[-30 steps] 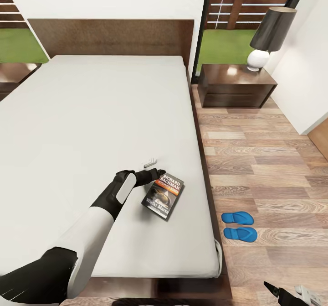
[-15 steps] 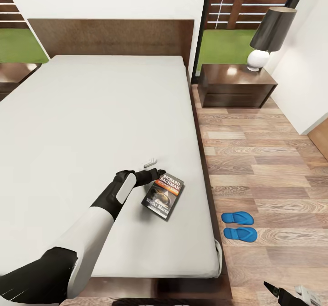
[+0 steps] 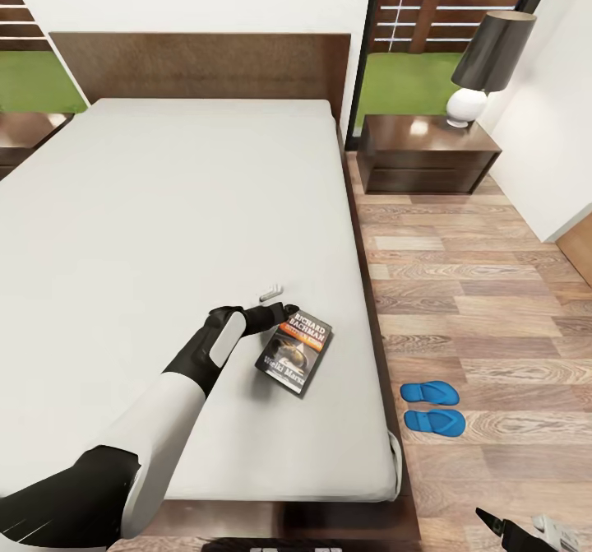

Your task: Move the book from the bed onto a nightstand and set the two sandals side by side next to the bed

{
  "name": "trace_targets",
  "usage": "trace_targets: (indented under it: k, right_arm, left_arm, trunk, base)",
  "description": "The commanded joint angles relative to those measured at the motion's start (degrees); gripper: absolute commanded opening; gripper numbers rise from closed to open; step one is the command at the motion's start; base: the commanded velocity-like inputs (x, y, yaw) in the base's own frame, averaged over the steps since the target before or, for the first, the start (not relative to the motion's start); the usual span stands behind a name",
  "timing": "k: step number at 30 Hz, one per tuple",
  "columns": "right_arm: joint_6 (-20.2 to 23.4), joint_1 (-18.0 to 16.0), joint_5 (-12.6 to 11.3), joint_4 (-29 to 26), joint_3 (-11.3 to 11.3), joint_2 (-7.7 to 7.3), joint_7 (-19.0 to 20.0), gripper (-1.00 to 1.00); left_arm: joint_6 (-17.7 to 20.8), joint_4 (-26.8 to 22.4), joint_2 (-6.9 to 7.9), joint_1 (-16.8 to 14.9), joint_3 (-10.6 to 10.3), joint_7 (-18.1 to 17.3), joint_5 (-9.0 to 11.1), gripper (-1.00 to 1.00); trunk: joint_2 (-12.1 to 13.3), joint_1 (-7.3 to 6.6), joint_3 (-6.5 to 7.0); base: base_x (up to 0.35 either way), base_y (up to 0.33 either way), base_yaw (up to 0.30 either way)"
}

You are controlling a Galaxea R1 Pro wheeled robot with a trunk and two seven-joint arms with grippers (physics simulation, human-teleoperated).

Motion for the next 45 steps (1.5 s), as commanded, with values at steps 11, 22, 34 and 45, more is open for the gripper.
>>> trace_targets:
  k: [11,22,34,45]
  right_arm:
    - [-0.07,-0.02,-0.51,0.11,0.29,-0.04,0.22,1.00]
    - [-0.07,-0.04,-0.51,0.11,0.33,-0.03,0.22,1.00]
    - [0.17,-0.02,-0.51,0.14,0.35,-0.05,0.22,1.00]
    - [0.28,-0.03,-0.51,0.14,0.35,-0.05,0.22,1.00]
  left_arm:
    - [0.27,0.47,0.00,0.01,-0.03,-0.02,0.20,1.00]
    - [0.27,0.47,0.00,0.01,-0.03,-0.02,0.24,1.00]
    - [0.27,0.47,0.00,0.01,-0.03,-0.02,0.20,1.00]
    - [0.27,0.47,0.00,0.01,-0.03,-0.02,0.22,1.00]
  trunk:
    - [1.59,-0.87,0.68]
    - [1.59,-0.87,0.68]
    - [1.59,-0.87,0.70]
    - [1.59,-0.87,0.91]
  base:
    - [0.000,0.000,0.000]
    - [0.000,0.000,0.000]
    - [0.000,0.000,-0.007]
    - [0.000,0.000,-0.096]
